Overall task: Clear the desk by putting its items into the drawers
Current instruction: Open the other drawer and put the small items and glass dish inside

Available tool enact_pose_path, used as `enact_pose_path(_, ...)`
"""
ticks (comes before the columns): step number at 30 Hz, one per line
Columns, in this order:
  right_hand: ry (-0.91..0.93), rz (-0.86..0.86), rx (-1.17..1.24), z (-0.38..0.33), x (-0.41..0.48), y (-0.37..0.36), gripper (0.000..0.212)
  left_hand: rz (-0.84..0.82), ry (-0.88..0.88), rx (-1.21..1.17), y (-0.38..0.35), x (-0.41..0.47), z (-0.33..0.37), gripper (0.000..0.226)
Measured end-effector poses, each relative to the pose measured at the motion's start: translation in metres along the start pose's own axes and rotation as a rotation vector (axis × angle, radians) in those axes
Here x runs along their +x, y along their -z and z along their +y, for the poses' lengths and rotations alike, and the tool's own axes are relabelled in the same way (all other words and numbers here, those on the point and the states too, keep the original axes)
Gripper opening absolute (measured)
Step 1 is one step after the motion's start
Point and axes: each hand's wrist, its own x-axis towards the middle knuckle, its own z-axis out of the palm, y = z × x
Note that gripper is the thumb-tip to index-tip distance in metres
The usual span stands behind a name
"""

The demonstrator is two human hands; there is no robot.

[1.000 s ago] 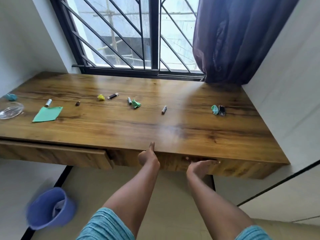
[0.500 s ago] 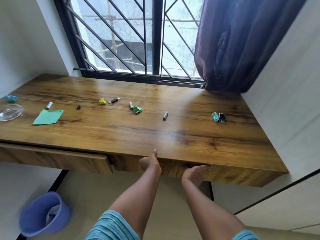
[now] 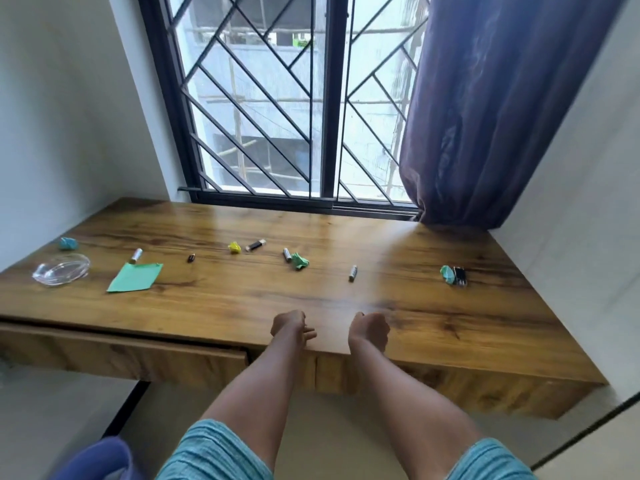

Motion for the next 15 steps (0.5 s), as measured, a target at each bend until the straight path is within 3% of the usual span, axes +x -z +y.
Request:
enact_pose_path(9, 0.051, -0.001, -0.056, -0.043, 0.061, -0.04, 0.026, 0.255, -0.078, -0.043, 0.025, 0.089, 0.053, 0.019)
enact_pose_path(12, 0.082, 0.008, -0.108, -0.063, 0.089, -0.065, 0.027, 0.331, -0.107, 0.067, 0.021, 0.142, 0.075, 0.012)
enact_pose_path(15, 0.066, 0.005, -0.131, -0.083, 0.117, -0.088, 0.03, 0.424, -0.113, 0.243, 0.016, 0.25, 0.088, 0.023)
